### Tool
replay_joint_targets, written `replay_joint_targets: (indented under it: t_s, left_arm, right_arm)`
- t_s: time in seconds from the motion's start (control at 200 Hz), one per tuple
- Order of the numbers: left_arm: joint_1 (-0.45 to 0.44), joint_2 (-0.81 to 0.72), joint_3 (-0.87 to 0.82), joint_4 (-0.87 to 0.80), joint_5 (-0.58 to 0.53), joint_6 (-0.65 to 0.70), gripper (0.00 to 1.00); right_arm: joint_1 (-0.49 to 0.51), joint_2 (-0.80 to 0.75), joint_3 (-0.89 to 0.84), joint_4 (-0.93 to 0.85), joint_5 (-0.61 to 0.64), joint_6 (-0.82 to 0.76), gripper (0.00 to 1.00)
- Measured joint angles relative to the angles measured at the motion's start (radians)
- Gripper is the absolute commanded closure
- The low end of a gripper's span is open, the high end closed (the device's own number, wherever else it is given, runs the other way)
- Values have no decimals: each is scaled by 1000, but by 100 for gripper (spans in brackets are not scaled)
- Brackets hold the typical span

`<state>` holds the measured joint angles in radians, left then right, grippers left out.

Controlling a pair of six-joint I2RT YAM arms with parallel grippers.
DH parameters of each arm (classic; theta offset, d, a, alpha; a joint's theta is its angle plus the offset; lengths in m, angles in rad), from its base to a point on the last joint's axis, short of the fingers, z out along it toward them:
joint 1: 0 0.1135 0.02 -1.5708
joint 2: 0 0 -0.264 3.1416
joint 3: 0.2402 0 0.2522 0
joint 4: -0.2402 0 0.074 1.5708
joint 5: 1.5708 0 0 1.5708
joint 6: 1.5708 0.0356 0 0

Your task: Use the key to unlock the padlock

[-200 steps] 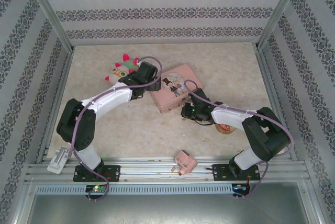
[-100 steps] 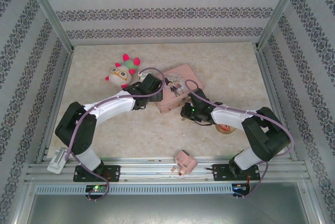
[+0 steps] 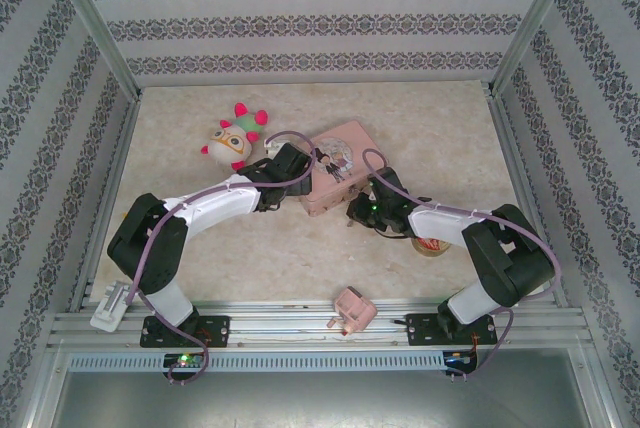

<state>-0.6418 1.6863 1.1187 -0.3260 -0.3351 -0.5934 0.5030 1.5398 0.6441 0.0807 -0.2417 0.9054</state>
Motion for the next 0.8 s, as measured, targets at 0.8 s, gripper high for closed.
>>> replay_joint_targets:
  t_s: [0.8]
  left_arm:
    - [-1,1,-12,25,-6,-18,1]
  right_arm:
    - [-43,40,-82,238,-82,96,100]
